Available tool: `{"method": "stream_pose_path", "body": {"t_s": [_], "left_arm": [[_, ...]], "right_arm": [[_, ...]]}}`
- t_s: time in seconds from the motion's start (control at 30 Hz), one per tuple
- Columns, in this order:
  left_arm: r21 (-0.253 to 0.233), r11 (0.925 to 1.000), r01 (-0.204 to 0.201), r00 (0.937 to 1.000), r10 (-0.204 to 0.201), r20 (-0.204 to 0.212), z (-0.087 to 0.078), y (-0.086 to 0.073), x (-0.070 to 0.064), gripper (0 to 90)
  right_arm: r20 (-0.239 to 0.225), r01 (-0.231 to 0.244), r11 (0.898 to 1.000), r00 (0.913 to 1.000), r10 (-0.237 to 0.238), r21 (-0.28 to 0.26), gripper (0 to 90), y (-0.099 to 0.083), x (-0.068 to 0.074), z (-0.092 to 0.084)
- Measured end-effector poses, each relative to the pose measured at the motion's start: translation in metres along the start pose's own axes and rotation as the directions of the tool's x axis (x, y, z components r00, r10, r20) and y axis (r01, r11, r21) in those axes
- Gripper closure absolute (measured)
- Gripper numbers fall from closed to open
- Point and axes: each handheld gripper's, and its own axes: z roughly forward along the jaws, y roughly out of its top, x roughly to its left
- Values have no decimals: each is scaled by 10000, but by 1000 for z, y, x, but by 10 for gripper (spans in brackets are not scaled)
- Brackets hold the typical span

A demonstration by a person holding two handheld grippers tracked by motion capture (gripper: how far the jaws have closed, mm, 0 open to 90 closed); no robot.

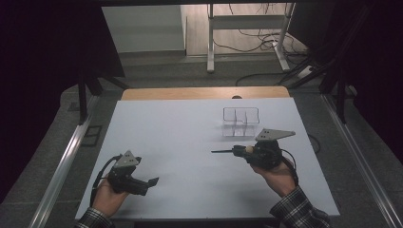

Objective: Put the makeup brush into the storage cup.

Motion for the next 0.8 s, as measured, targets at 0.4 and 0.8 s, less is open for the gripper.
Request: {"method": "stream_pose_path", "body": {"t_s": [0.4,0.8], "left_arm": [[-7,9996,293,9993,-293,-224,-8,-8,3,0],[94,9990,435,9979,-430,-490,-16,-17,5,0]], "right_arm": [[332,41,9999,9994,-37,-113,838,1,-6,-5],[791,-124,9991,9967,157,-412,838,4,-17,-16]]}}
